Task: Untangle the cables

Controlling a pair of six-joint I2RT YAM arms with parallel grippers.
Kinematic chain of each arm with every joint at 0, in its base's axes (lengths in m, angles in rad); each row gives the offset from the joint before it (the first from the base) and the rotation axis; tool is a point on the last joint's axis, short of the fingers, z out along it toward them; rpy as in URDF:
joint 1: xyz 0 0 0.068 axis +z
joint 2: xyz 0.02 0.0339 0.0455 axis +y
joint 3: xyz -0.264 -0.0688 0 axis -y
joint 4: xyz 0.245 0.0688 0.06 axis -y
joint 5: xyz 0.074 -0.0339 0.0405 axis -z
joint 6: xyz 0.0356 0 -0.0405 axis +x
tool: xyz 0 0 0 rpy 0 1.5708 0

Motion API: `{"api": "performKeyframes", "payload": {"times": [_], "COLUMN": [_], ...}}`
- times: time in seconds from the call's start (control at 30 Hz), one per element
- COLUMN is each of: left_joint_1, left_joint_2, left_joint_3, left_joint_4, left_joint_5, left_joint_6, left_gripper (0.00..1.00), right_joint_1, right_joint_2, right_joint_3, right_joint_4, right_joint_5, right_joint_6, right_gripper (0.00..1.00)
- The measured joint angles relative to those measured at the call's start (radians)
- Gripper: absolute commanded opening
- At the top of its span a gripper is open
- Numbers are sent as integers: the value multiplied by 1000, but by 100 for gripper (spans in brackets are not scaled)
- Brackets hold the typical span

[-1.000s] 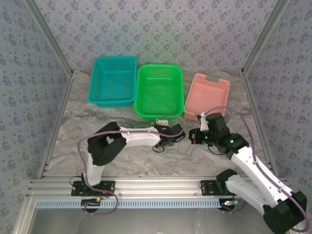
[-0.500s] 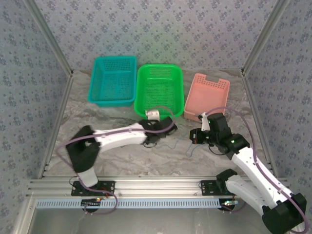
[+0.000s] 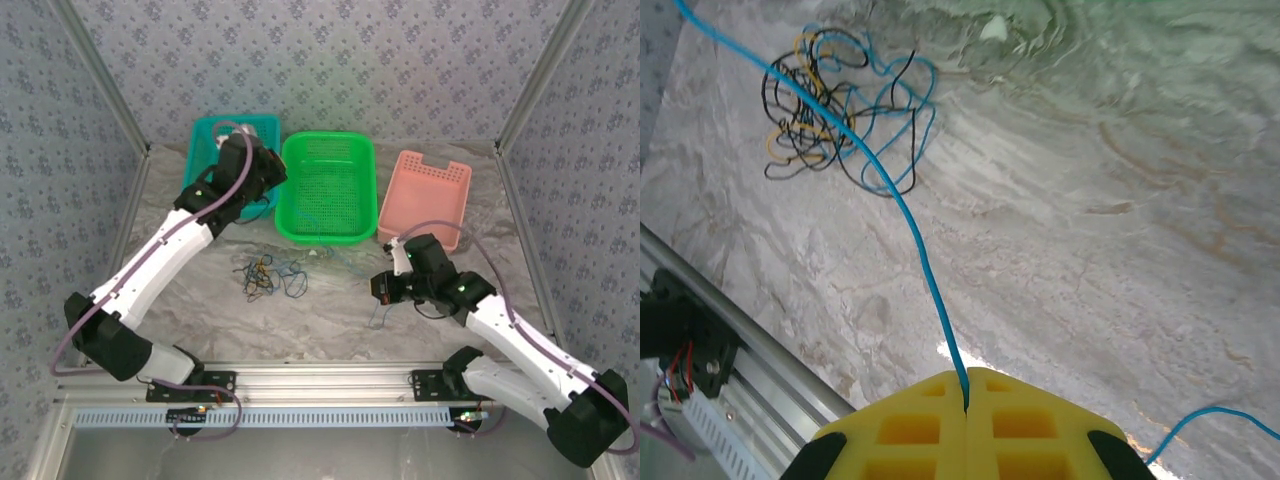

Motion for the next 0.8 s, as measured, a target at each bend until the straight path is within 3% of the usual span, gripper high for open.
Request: {"api": "performKeyframes", "payload": {"times": [0.23,0.53,0.63,0.8], "left_joint_1": [56,83,61,-40], "left_joint_2": [4,114,180,314], "left_joint_3": [37,114,135,203], "left_joint_4": [193,336,395,454], "left_joint_5": [164,315,347,384], "left_joint_6": [-49,-159,-184,-198], "left_gripper": [0,0,0,0], "right_joint_1": [95,94,39,-146], "right_joint_2": [62,29,-12,-13], "right_joint_3": [0,41,85,266], "right_joint_4": [53,66,33,-4], "right_joint_5": [42,98,112,78], "right_joint_6": [3,8,9,7], "right_gripper": [0,0,0,0]}}
